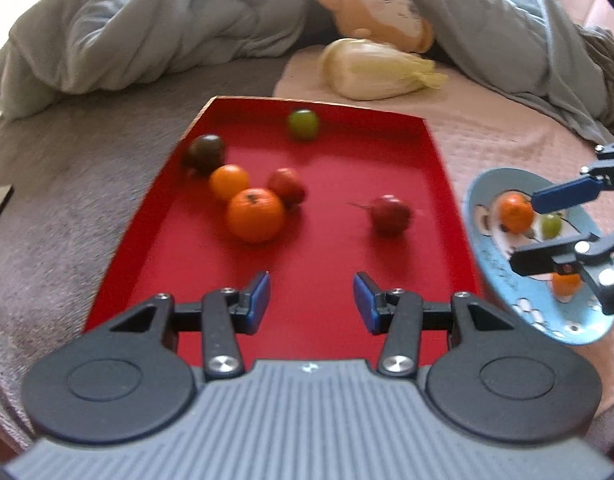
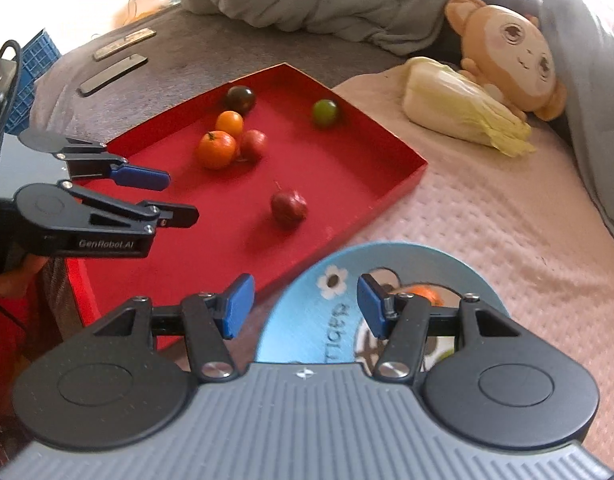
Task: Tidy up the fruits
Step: 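Move both open grippers over the red tray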
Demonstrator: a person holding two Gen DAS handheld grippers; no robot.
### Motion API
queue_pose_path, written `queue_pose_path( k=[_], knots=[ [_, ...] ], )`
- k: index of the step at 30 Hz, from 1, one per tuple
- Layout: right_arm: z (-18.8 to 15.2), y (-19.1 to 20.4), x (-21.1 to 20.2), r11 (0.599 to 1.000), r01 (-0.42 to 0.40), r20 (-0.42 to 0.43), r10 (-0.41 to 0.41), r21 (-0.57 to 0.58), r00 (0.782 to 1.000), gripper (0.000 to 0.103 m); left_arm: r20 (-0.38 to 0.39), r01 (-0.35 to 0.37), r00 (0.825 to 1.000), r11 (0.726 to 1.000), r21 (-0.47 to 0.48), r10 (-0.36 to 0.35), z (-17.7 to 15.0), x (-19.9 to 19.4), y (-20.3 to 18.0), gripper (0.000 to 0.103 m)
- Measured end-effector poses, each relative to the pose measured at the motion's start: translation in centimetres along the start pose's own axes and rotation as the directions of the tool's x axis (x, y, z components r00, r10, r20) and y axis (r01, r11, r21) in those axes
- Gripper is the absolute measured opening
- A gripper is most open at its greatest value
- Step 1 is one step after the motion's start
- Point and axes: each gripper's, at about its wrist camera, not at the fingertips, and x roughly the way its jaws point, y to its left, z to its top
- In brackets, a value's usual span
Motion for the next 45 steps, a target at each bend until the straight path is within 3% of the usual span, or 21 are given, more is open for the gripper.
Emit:
queue_pose_path(
  k=[13,21,33,45],
  knots=[
    [2.1,2.4,2.0,0.998,-0.041,0.044,0.042,-0.039,0.998,0.063,0.000,-0.019,1.000,0.997,-0.070,0.019,0.5,1.3,2.9,0.049],
    [2.6,3.2,3.8,0.997,-0.045,0.008,0.045,-0.055,0.999,0.067,-0.010,0.002,1.000,0.995,-0.099,-0.003,0.8,2.4,4.0,0.049],
    [2.9,3.0,5.4,0.999,-0.031,-0.012,0.030,-0.037,0.999,0.074,-0.007,0.028,1.000,0.995,-0.100,-0.029,1.7,3.6,4.9,0.049],
    [3.3,2.8,6.5,1.000,-0.014,-0.022,0.014,-0.028,1.000,0.075,0.008,0.040,0.999,0.997,-0.072,-0.039,2.4,4.3,4.9,0.050]
  ],
)
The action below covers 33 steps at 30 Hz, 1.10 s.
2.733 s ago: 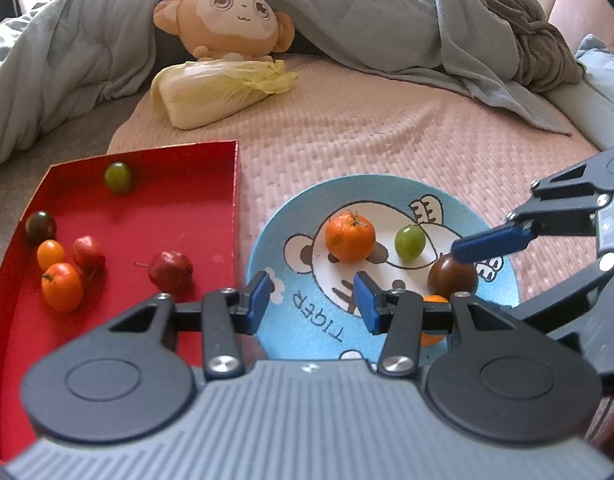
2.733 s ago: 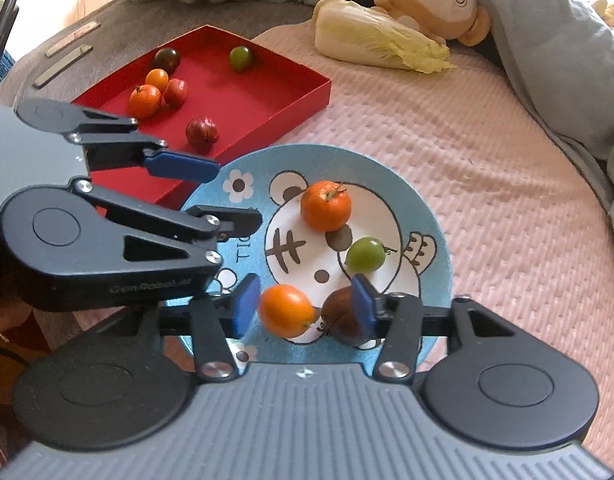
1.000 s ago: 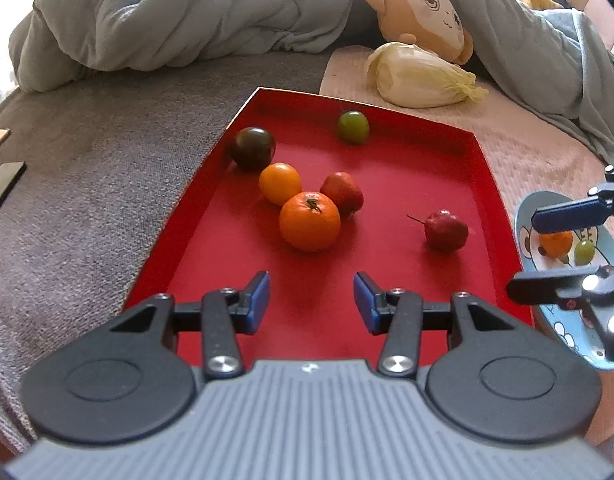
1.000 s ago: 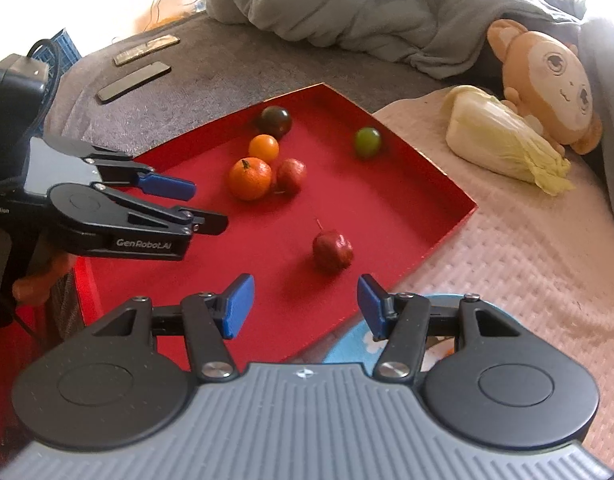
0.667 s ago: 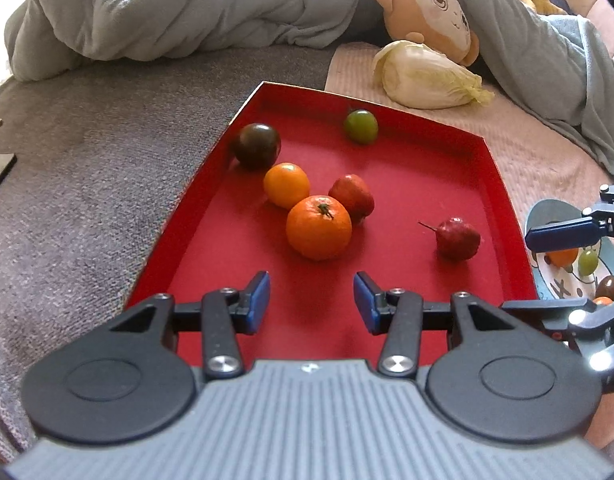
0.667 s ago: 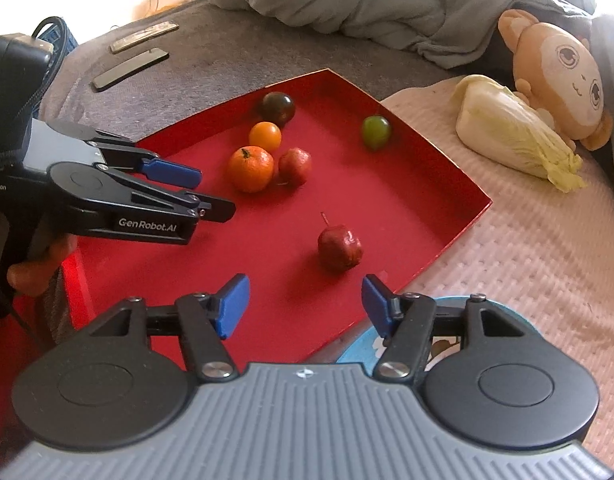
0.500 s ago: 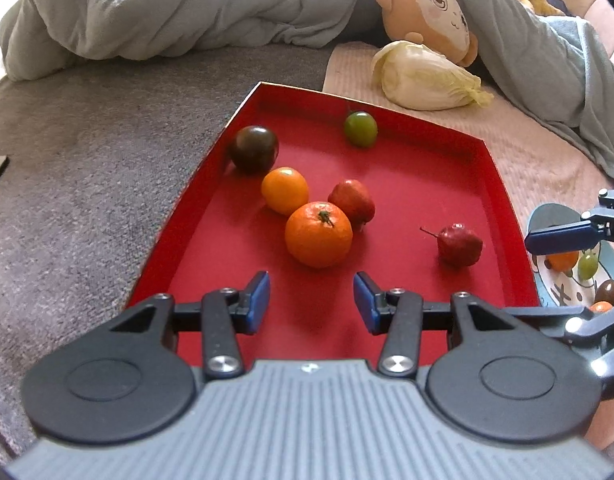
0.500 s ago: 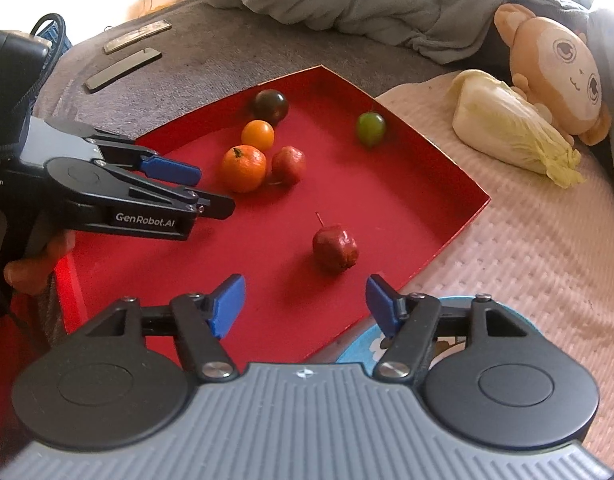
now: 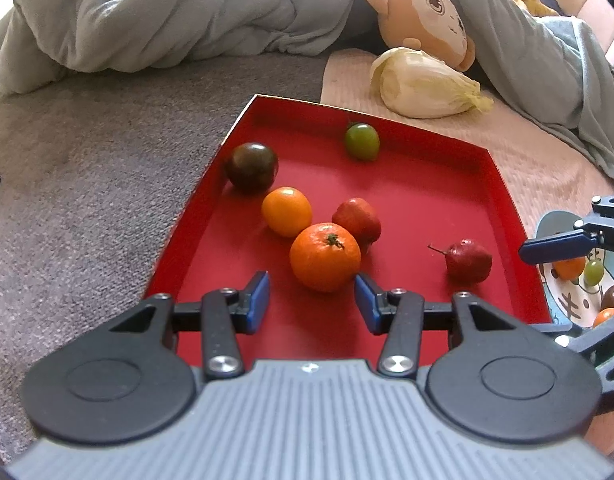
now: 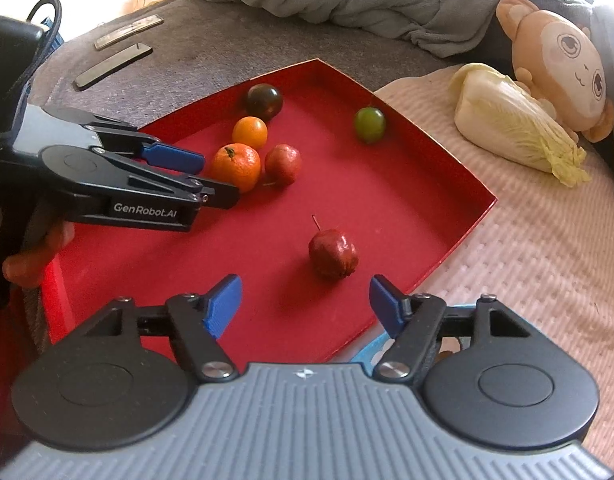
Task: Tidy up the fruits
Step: 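Move both open grippers over the red tray, then grasp the red apple with the right gripper while the left gripper grasps the large tangerine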
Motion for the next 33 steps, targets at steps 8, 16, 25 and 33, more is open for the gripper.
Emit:
queue_pose_path(
  k=[8,16,25,33],
  knots=[
    [0.3,-0.2,0.7,1.000,0.008,-0.007,-0.008,0.008,1.000,0.075,0.002,0.010,1.000,1.000,0.019,-0.010,0.2,0.3,-0.2,0.049],
    [0.8,-0.4,1.6,1.000,0.029,-0.020,-0.029,0.005,0.999,0.075,0.010,0.013,1.000,0.999,0.041,-0.013,0.5,0.7,-0.6,0.049],
    [1.7,-0.4,2.6,0.999,0.036,-0.025,-0.036,0.010,0.999,0.068,0.011,0.024,1.000,1.000,0.019,-0.024,0.8,0.6,-0.2,0.049],
    [2.3,-0.5,3.5,0.999,0.047,-0.038,-0.046,0.016,0.998,0.060,0.010,0.047,0.999,0.999,0.011,-0.047,0.8,0.5,0.3,0.048]
  ],
)
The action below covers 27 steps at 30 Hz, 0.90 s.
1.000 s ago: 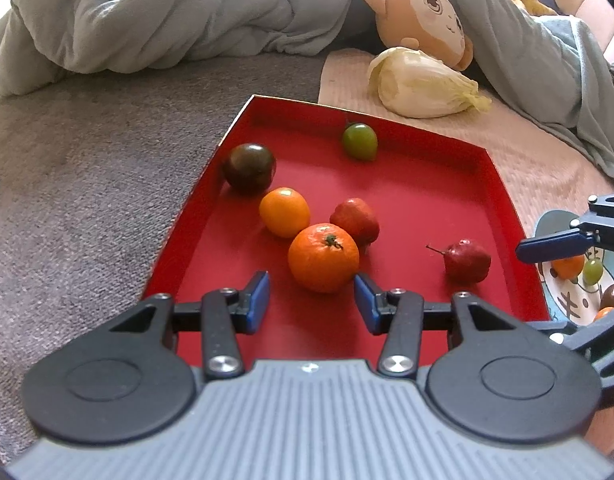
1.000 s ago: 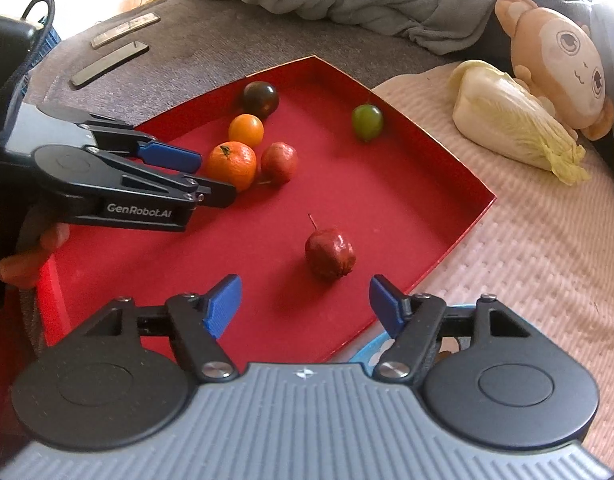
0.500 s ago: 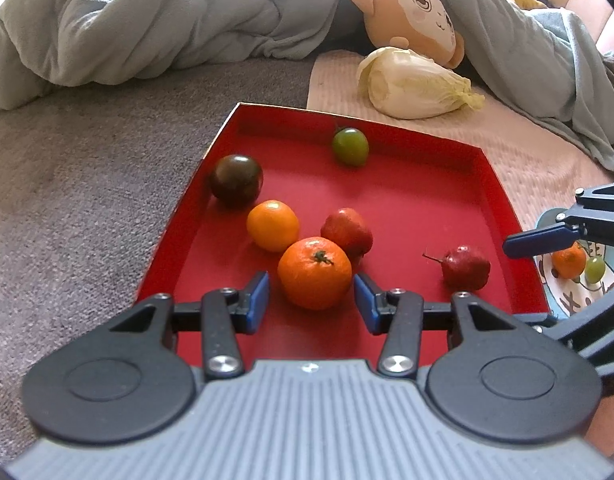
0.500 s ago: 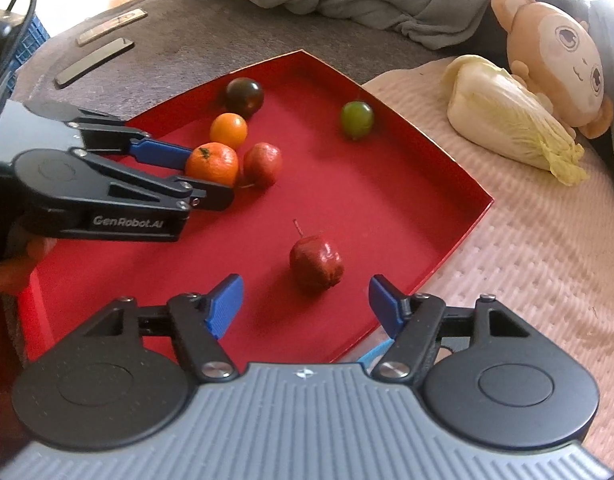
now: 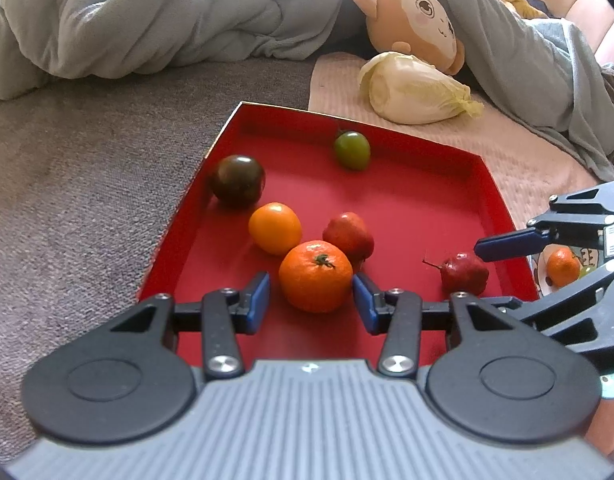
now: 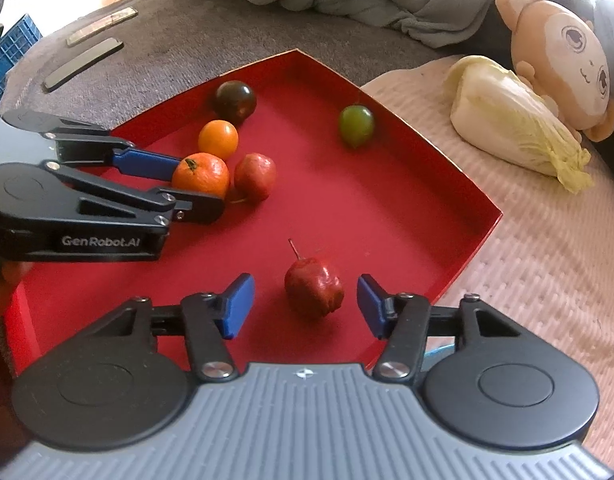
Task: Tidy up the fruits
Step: 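Grasp the red apple with the right gripper while the left gripper grasps the large tangerine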
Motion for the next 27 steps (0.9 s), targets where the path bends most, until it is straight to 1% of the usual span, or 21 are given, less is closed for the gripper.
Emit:
queue_pose_path(
  k=[2,4,9,14,16,17,22,27],
  knots=[
    [0.1,0.0,0.2,1.000,-0.003,-0.004,0.003,-0.003,1.000,0.057,0.000,0.002,1.000,1.000,-0.001,-0.002,0.0,0.0,0.1,0.048],
    [0.2,0.1,0.3,1.000,-0.005,-0.009,0.005,-0.009,1.000,0.052,0.000,0.007,1.000,1.000,0.000,-0.007,0.0,0.0,0.1,0.045],
    [0.4,0.1,0.8,1.000,0.011,-0.025,-0.011,-0.011,1.000,0.047,0.001,0.011,1.000,1.000,0.003,-0.011,0.0,0.0,0.0,0.044],
    [0.6,0.2,0.9,1.000,0.013,-0.024,-0.013,-0.005,1.000,0.047,0.001,0.011,1.000,1.000,0.009,-0.011,0.0,0.0,0.0,0.044],
    [0.6,0.4,0.9,1.000,0.015,-0.024,-0.015,-0.013,1.000,0.041,0.002,0.013,1.000,1.000,0.008,-0.013,-0.1,0.0,0.0,0.044],
    [0.6,0.6,0.9,1.000,0.013,-0.025,-0.014,-0.018,1.000,0.040,0.003,0.012,1.000,1.000,0.009,-0.012,-0.1,0.0,0.0,0.043],
    [0.7,1.2,0.5,0.999,0.008,-0.020,-0.009,-0.038,1.000,0.039,0.009,0.014,1.000,1.000,0.006,-0.014,-0.1,-0.2,0.0,0.042],
    [0.6,1.5,0.1,0.999,0.003,-0.020,-0.003,-0.048,1.000,0.039,0.030,-0.001,1.000,1.000,0.001,0.001,-0.2,-0.8,0.1,0.042]
  ],
)
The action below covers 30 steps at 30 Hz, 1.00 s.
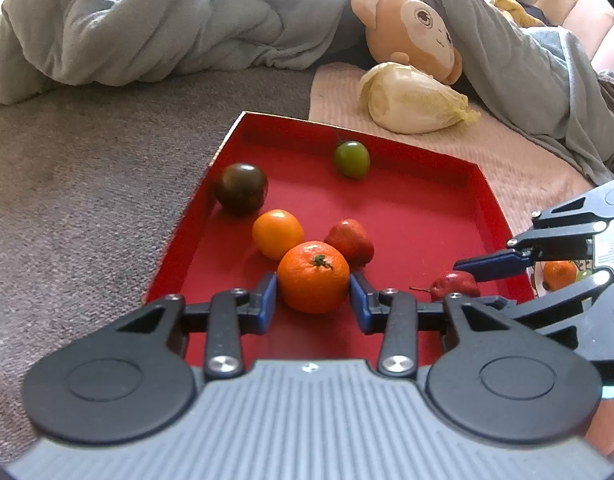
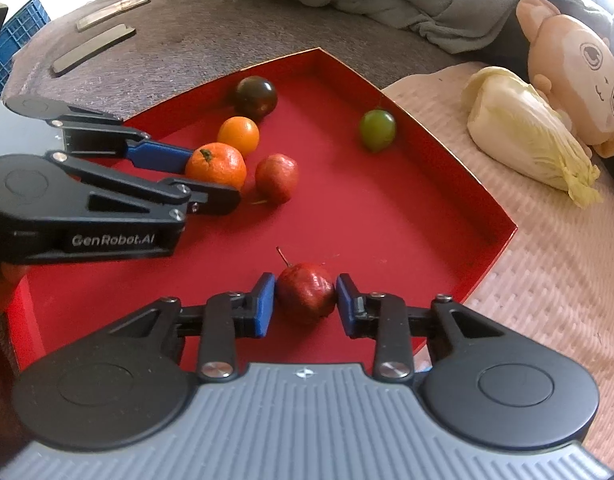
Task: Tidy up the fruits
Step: 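Grasp the red apple with the right gripper while the left gripper grasps the large tangerine, then carry the tangerine and red apple over the blue tiger plate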
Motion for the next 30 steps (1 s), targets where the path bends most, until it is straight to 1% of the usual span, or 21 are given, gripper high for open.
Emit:
queue_pose_path(
  k=[7,16,20,25,30],
  knots=[
    [-0.1,0.3,-0.9,1.000,-0.015,0.012,0.015,-0.006,1.000,0.038,0.007,-0.024,1.000,0.999,-0.023,0.024,-0.4,-1.0,0.3,0.042],
    [-0.7,0.5,-2.5,0.998,-0.067,0.034,0.067,0.000,0.997,0.038,0.013,-0.019,1.000,0.999,-0.043,0.019,-0.6,-1.9,0.4,0.042],
    [-1.1,0.9,-3.1,0.996,-0.087,0.035,0.088,-0.010,0.996,0.038,0.013,-0.023,1.000,0.999,-0.032,0.024,-0.9,-2.2,0.0,0.042],
    [-1.5,1.4,-3.5,0.995,-0.094,0.031,0.094,-0.023,0.995,0.038,0.016,-0.022,1.000,0.999,-0.029,0.023,-1.2,-2.6,-0.6,0.042],
    [-1.6,1.1,-4.2,0.996,-0.093,0.048,0.094,-0.017,0.994,0.038,0.013,-0.045,0.999,0.999,-0.014,0.046,-1.6,-2.8,-0.8,0.042]
  ],
)
